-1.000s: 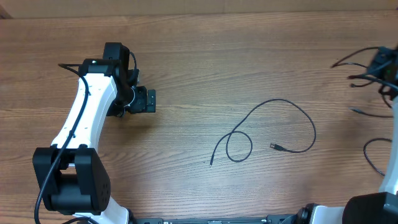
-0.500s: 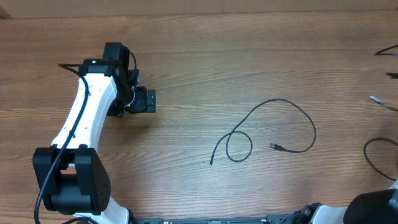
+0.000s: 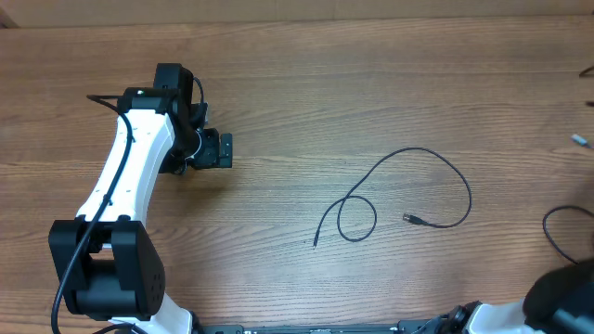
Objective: Untangle cables
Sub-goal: 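Carry the cable bundle with the right gripper off the table's right edge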
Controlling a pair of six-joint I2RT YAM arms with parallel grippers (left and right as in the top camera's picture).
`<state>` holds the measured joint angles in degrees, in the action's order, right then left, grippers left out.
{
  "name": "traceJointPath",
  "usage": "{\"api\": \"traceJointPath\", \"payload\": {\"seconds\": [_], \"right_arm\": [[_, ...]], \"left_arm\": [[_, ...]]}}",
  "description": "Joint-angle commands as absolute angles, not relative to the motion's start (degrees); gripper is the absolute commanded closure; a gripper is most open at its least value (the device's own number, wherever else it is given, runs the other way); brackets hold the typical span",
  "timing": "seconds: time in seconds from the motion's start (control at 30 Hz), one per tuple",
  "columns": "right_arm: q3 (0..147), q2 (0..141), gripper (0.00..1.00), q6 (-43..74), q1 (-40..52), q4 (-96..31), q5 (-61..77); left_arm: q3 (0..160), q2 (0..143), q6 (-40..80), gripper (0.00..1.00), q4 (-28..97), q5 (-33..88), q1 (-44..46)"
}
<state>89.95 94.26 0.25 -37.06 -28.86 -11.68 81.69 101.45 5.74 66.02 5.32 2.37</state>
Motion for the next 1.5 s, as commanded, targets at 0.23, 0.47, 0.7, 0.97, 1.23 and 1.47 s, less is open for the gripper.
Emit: {"api": "traceJointPath", "payload": {"seconds": [0.23, 0.47, 0.7, 0.97, 1.23, 1.47], "right_arm": [[90.06, 104.44, 0.81, 9.5, -45.63, -38.3, -14.46], [90.06, 105.25, 0.0, 13.76, -51.29, -38.22, -3.68], [90.06, 105.23, 0.0, 13.32, -52.05, -38.11, 5.37], [90.06, 103.74, 0.0, 5.45, -49.95, -33.54, 34.83], [90.06, 96.64, 0.0, -0.8, -42.63, -35.9, 34.63], [90.06, 91.74, 0.0, -5.08, -33.01, -39.44, 28.64]], "left_arm": [[82.24, 100.95, 4.89, 0.0, 65.93, 5.8, 2.28], [82.24, 100.95, 4.89, 0.01, 65.93, 5.8, 2.26], [82.24, 100.95, 4.89, 0.0, 65.93, 5.8, 2.26], [82.24, 100.95, 4.89, 0.01, 65.93, 5.8, 2.26], [82.24, 100.95, 4.89, 0.01, 65.91, 5.8, 2.26], [82.24, 100.95, 4.89, 0.0, 65.93, 5.8, 2.26]]}}
